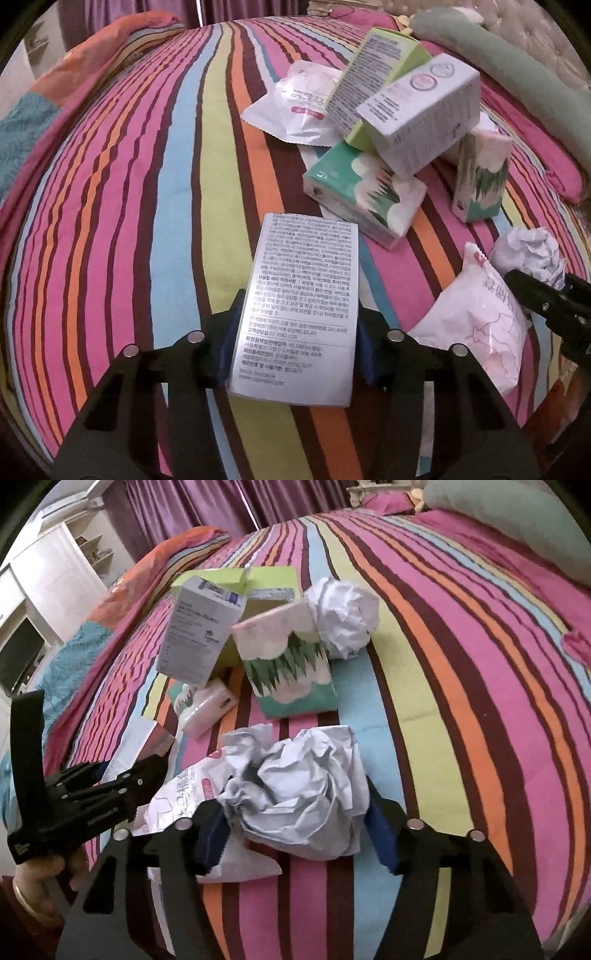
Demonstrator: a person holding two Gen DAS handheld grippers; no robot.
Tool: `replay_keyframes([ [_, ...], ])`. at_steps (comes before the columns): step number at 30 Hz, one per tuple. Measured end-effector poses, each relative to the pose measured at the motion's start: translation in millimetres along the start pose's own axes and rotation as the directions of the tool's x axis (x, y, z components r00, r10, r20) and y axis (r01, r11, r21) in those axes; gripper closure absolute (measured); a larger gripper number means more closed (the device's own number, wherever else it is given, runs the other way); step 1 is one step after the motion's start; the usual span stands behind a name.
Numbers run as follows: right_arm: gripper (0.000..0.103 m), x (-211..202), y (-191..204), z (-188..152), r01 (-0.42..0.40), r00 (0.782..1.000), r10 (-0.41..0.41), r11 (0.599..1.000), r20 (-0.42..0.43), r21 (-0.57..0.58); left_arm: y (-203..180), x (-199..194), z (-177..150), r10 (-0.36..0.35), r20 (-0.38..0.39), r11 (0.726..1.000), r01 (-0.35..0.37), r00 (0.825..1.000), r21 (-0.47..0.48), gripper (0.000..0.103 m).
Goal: Collect trash
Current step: 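Carry the box and crumpled paper down over the white wastebasket with both tools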
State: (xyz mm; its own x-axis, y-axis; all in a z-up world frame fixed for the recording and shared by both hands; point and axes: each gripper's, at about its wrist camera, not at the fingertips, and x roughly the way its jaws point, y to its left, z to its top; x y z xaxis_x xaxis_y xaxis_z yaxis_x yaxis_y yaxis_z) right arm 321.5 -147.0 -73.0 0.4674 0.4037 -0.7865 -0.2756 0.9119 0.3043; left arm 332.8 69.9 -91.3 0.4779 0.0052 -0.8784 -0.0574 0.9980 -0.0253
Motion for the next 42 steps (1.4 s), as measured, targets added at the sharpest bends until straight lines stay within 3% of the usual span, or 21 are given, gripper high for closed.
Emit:
replay_keyframes([
  [13,0.047,-56.1,-13.0,2.3,0.005,0.996,-0.009,0.999,0.087,0.041,4.7,-64.3,-6.3,-0.018,0.116,0.999,0.023,0.993,-0.045,0.053],
  [21,0.047,-96.9,-20.0,-33.0,-0.003,0.997,-0.002,0.998,0.071,0.065,-2.7,-110.3,-65.7,-0.065,0.134,0.997,0.071,0.989,-0.041,0.053],
  [29,0.047,-116.6,-5.1,-104.9,-0.049,0.998,0.051,0.996,-0.027,0.068,-26.9,-126.1,-147.9,-0.112,0.068,0.993,0.114,0.991,-0.025,0.053],
  [33,0.047,-115.4,0.5,-141.2,-0.101,0.989,0.112,0.989,-0.100,0.111,-42.7,-123.0,-196.4,-0.147,-0.012,0.989,0.147,0.989,-0.027,0.053],
  [36,0.047,-108.6,1.2,-163.7,-0.083,0.985,0.101,0.988,-0.141,0.128,-53.2,-110.9,-229.1,-0.178,-0.087,0.984,0.174,0.980,-0.045,0.053],
  [42,0.047,-87.9,-7.6,-208.7,-0.076,0.962,0.130,0.972,-0.239,0.222,-69.3,-88.9,-259.0,-0.166,-0.179,0.986,0.159,0.970,-0.052,0.053],
])
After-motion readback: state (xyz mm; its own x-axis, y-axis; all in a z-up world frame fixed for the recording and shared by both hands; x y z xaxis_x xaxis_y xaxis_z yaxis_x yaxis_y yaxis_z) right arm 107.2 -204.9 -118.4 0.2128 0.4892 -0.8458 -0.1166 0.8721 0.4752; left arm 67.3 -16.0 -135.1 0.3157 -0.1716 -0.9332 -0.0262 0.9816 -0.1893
